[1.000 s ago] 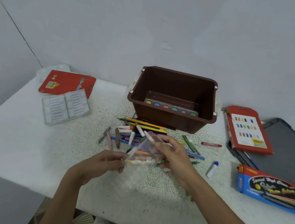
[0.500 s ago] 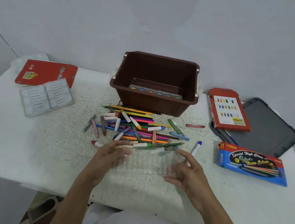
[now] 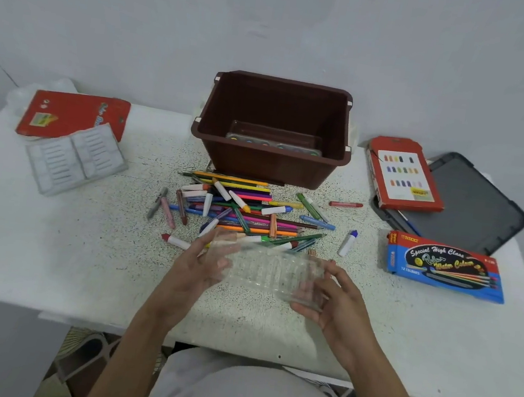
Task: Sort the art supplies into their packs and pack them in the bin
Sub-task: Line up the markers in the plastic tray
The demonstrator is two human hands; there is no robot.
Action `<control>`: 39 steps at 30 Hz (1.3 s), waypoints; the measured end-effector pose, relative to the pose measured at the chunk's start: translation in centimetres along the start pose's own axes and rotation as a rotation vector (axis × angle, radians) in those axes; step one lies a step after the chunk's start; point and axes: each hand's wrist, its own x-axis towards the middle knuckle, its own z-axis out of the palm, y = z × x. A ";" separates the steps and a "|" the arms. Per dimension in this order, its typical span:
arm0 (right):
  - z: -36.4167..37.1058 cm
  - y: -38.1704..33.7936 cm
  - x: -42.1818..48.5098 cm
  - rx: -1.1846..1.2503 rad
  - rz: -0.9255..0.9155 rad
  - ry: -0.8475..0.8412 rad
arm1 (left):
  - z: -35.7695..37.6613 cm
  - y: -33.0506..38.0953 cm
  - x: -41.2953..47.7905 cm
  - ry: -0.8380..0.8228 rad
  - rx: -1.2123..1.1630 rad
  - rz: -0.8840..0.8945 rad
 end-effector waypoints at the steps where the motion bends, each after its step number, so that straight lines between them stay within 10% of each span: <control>1: 0.1 0.0 -0.1 0.022 0.007 0.000 | 0.2 0.0 -0.1 -0.027 0.006 0.017; 18: 0.6 0.5 -1.2 -0.307 -0.069 0.015 | 4.8 3.0 -0.5 -0.061 0.248 0.277; 29: 0.2 -3.0 -3.4 -0.097 -0.186 -0.119 | 6.4 2.4 1.2 -0.208 1.127 0.449; 39: -2.0 -0.5 -1.6 -0.284 -0.143 0.078 | 4.4 -1.4 1.4 -0.150 1.262 0.393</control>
